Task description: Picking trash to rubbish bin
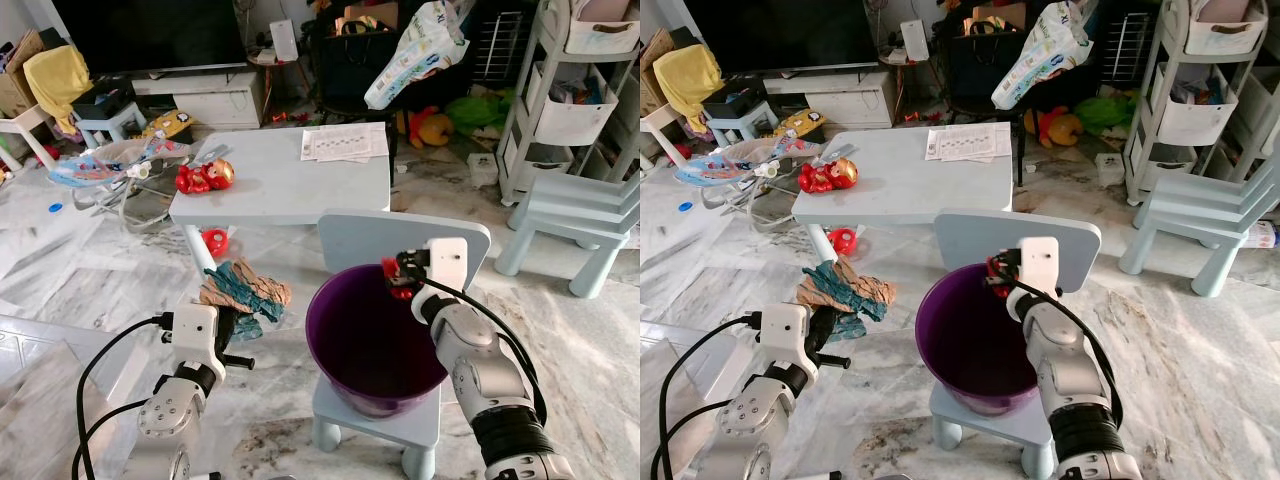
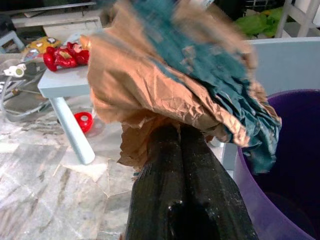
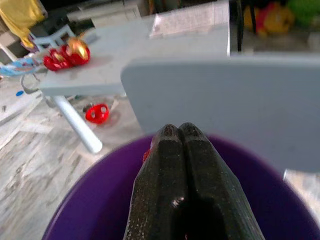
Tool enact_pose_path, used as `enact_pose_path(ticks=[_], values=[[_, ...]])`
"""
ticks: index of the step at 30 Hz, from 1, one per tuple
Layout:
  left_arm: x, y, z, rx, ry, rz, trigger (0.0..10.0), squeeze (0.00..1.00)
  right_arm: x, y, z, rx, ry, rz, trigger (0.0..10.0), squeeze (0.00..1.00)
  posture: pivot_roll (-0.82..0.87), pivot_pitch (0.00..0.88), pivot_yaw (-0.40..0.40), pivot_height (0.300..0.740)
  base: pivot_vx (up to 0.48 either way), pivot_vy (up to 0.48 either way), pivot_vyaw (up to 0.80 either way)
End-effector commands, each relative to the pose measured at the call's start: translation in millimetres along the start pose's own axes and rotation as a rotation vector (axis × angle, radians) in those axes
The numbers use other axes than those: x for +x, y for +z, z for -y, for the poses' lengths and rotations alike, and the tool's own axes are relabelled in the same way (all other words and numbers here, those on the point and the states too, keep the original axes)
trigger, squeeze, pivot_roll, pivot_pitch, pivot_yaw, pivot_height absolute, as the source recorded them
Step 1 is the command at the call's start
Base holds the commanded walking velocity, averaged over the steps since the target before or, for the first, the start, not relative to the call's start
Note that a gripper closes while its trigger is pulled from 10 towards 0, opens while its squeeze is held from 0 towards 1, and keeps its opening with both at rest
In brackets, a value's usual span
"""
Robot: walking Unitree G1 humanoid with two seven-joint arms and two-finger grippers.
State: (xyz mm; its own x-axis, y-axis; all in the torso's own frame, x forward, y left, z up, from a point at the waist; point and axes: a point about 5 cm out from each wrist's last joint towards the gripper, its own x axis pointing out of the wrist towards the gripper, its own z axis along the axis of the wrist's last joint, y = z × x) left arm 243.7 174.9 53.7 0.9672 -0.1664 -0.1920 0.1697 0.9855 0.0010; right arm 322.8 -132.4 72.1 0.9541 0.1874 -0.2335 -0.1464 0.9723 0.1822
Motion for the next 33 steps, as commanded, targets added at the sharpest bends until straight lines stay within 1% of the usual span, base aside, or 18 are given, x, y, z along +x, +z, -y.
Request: enact_pose_path(ticks=[1, 4, 8, 9, 11, 15, 23, 25, 26, 29, 33], values=[[-3.3, 0, -4.9, 0.016, -0.003, -0.012, 0.0, 0.00, 4.3, -3, -6.3, 0.048, 0.022, -0.013, 10.0, 0.00, 0.06, 0.059, 0.120, 0.740, 0.000, 0.000, 0.00], [-5.7, -4, -4.5, 0.025, -0.025, -0.038, 0.0, 0.00, 6.9, -16, -6.4, 0.088, 0.028, -0.071, 10.0, 0.00, 0.06, 0.059, 0.124, 0.740, 0.000, 0.000, 0.00], [-6.9, -5, -4.5, 0.026, -0.030, -0.043, 0.0, 0.00, 7.9, -21, -5.6, 0.088, 0.033, -0.092, 10.0, 0.00, 0.07, 0.059, 0.125, 0.740, 0.000, 0.000, 0.00], [-7.4, -5, -4.3, 0.027, -0.033, -0.047, 0.0, 0.00, 8.4, -25, -2.6, 0.067, 0.022, -0.108, 10.0, 1.00, 0.07, 0.060, 0.125, 0.740, 0.000, 0.000, 0.00], [-7.7, -5, -3.8, 0.025, -0.038, -0.049, 0.0, 0.00, 8.8, -28, 1.4, 0.030, 0.000, -0.124, 10.0, 1.00, 0.07, 0.061, 0.126, 0.740, 0.000, 0.000, 0.00], [-7.3, -5, -0.9, 0.022, -0.046, -0.052, 0.0, 0.00, 8.1, -33, 10.3, 0.006, -0.062, -0.147, 10.0, 1.00, 0.07, 0.064, 0.128, 0.740, 0.000, 0.000, 0.00], [-3.5, -6, 3.3, 0.019, -0.064, -0.055, 0.0, 0.00, 7.5, -34, 13.6, -0.004, -0.077, -0.150, 10.0, 1.00, 0.05, 0.066, 0.134, 0.740, 0.000, 0.000, 0.00], [9.8, 2, 7.9, 0.022, -0.092, -0.033, 0.0, 0.00, 4.0, -35, 16.8, -0.086, -0.056, -0.173, 10.0, 1.00, 0.03, 0.066, 0.131, 0.740, 0.000, 0.000, 0.00], [9.8, 2, 7.9, 0.022, -0.092, -0.033, 0.0, 0.00, 4.0, -35, 16.8, -0.086, -0.056, -0.173, 10.0, 1.00, 0.03, 0.066, 0.131, 0.740, 0.000, 0.000, 0.00], [20.8, 6, 12.1, 0.026, -0.115, -0.024, 0.0, 0.00, -0.8, -30, 18.2, -0.150, -0.031, -0.157, 10.0, 1.00, 0.00, 0.067, 0.130, 0.740, 0.000, 0.000, 0.00], [40.4, 14, 28.1, 0.038, -0.181, -0.010, 0.0, 0.00, -16.4, -20, 21.5, -0.179, -0.037, -0.135, 10.0, 1.00, -0.04, 0.068, 0.131, 0.740, 0.000, 0.000, 0.00]])
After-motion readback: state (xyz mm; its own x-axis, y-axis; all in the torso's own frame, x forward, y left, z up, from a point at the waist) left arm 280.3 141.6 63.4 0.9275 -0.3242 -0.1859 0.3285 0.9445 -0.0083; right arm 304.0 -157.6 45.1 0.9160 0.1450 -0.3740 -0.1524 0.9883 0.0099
